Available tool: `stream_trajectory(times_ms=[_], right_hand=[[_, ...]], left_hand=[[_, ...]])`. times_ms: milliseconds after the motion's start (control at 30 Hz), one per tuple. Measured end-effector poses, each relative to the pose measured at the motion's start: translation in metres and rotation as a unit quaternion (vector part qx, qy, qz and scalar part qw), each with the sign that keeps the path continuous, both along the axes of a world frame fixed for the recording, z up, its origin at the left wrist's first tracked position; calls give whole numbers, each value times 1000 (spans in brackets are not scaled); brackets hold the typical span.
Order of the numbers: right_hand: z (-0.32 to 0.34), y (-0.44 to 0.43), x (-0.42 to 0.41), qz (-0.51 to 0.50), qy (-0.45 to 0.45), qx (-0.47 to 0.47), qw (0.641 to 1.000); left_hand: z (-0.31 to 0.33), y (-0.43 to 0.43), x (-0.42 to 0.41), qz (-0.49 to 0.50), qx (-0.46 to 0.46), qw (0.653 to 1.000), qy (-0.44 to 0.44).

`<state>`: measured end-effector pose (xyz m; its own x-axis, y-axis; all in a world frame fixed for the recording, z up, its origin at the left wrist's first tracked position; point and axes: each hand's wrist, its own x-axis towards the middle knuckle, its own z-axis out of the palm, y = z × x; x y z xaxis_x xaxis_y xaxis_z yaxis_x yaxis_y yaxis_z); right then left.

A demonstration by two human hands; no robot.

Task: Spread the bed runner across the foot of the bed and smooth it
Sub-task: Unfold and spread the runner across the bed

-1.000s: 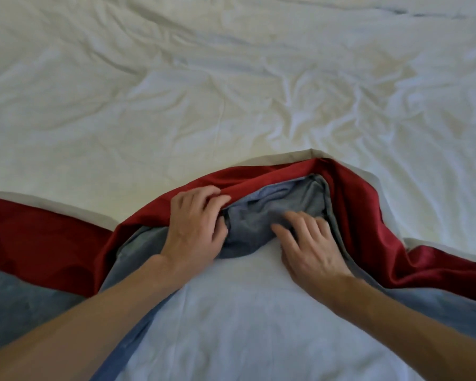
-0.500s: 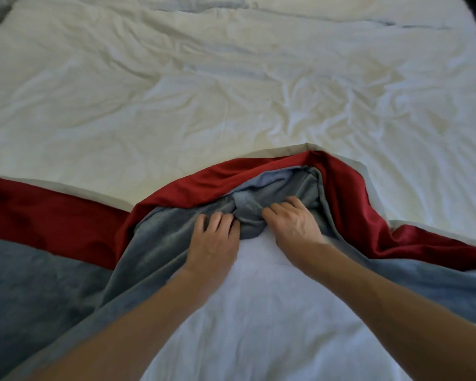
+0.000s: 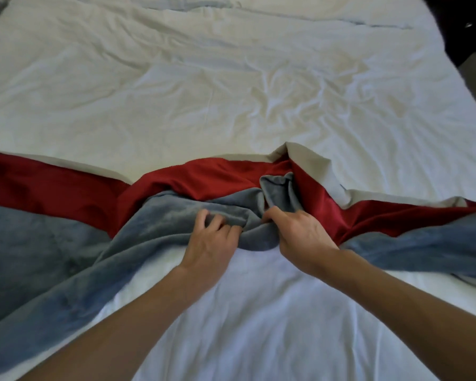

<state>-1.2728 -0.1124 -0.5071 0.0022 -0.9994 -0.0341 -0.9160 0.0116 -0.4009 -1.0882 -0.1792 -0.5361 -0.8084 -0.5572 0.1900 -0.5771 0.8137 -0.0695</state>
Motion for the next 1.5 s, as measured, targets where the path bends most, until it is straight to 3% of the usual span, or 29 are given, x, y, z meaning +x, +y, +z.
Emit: stream_trajectory(times_ms=[233,367,467,633,767,1067,1300,1433,1500], right_hand=[[1,63,10,-37,83,31,995],[-4,111,40,-90,144,-114,979],[-20,148,70,-93,178,-158,967],[-44,176,100,-103,208,-15,973],[-44,180,104,-112,204,4,973],[-24,181,86,-143,120,-148,971],[-24,176,68,-61,152,-189,968],[-24,184,51,-31,160,-201,966],[-22,191,41,-8,168,-199,966]], left_hand=[[1,70,12,-26,157,984,76],[10,97,25,54,256,955,140],[13,114,31,92,269,942,177],[9,144,31,111,279,927,222],[10,169,28,126,293,915,247],[22,188,24,165,330,893,258],[20,198,27,129,342,911,190],[13,208,36,94,202,974,45],[10,209,40,88,132,987,36]])
